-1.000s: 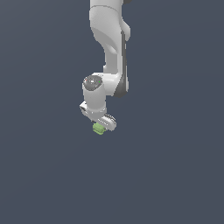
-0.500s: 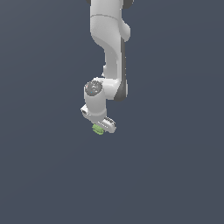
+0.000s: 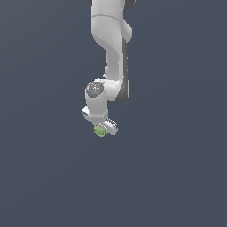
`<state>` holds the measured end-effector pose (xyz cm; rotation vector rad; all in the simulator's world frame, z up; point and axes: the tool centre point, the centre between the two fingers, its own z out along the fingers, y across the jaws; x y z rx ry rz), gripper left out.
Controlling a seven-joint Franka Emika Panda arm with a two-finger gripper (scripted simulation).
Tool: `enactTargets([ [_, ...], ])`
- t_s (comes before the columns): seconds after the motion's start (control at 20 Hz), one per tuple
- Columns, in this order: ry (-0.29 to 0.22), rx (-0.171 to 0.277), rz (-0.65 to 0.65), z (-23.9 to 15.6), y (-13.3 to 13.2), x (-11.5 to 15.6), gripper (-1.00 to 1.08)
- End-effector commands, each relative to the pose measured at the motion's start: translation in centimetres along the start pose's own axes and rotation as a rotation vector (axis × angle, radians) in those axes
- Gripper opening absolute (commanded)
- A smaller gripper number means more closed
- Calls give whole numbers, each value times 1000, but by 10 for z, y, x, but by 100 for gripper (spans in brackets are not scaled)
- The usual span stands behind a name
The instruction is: Pick up the object and move it to a goal position.
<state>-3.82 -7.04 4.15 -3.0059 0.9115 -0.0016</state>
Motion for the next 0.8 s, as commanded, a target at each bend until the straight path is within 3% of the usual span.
enactTargets([
  [0.0, 1, 0, 0, -1, -1, 0, -100],
  [0.75, -1, -1, 0, -42, -33, -22, -100],
])
